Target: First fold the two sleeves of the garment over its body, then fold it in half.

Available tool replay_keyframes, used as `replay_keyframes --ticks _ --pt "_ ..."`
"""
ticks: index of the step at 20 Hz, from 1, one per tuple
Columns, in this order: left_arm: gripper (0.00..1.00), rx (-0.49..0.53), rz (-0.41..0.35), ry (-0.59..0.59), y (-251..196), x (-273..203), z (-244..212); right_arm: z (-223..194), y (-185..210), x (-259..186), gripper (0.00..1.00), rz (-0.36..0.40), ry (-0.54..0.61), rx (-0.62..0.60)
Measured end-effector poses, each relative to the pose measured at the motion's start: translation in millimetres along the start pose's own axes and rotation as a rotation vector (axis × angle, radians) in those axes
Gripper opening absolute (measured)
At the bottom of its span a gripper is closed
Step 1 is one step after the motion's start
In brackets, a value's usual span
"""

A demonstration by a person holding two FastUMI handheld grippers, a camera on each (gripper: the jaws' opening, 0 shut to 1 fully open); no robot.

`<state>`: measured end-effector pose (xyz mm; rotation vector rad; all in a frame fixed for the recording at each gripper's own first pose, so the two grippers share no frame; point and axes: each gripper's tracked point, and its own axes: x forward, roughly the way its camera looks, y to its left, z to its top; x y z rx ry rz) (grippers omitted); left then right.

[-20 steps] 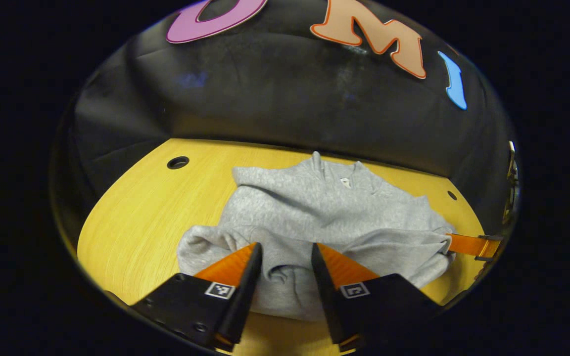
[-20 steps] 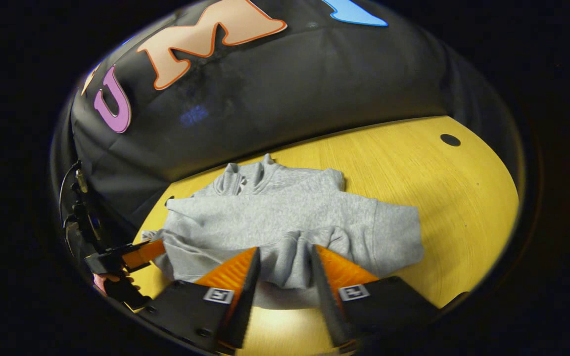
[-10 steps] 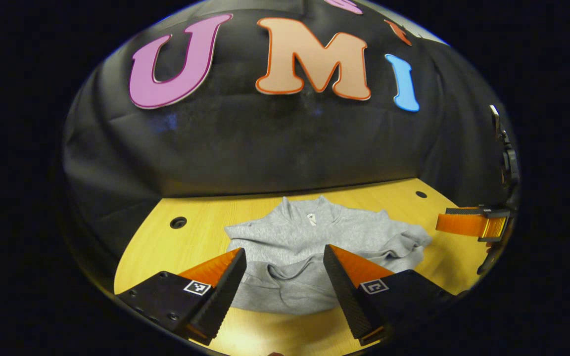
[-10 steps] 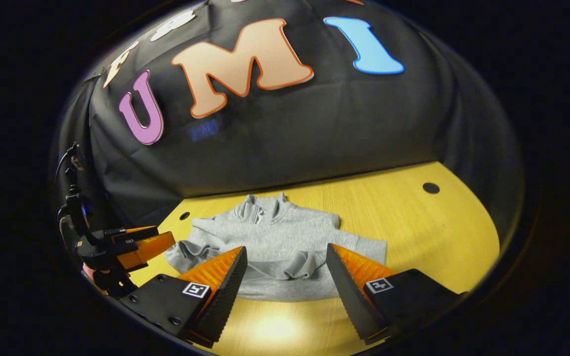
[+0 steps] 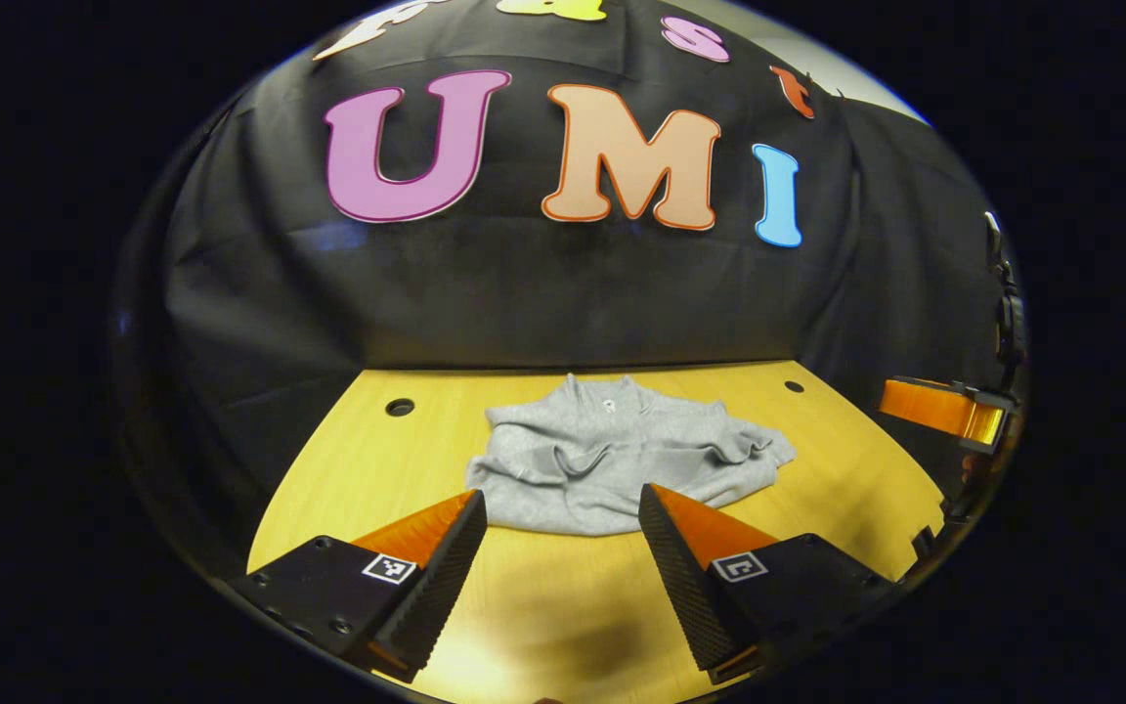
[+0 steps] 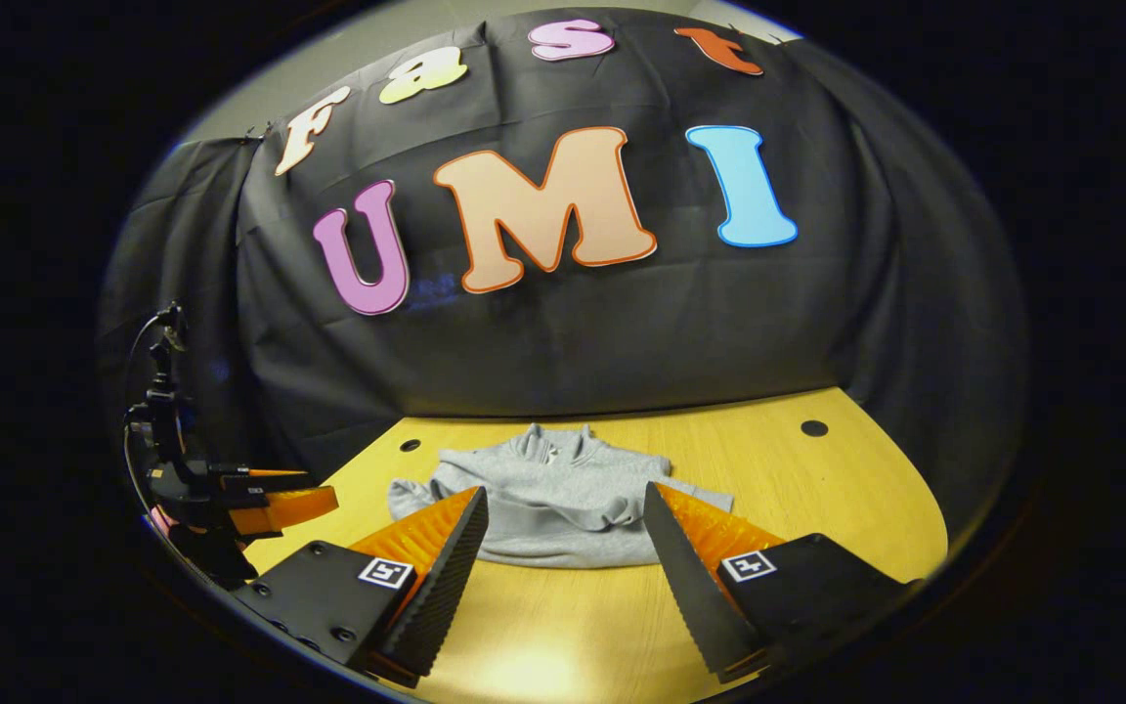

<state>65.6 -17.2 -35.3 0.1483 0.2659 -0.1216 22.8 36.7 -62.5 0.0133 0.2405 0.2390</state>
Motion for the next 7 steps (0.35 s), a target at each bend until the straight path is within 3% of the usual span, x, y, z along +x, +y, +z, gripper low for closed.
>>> replay_keyframes --ticks 3,7 --pt "0.93 -0.055 0.04 0.03 12.6 -27.6 -19.4 -21.7 13.3 -26.5 0.98 0.003 0.025 0.01" --pt "0.95 -0.125 0.007 0.044 7.6 -48.4 -41.6 -39.5 23.7 -47.5 0.98 -0.018 0.036 0.028"
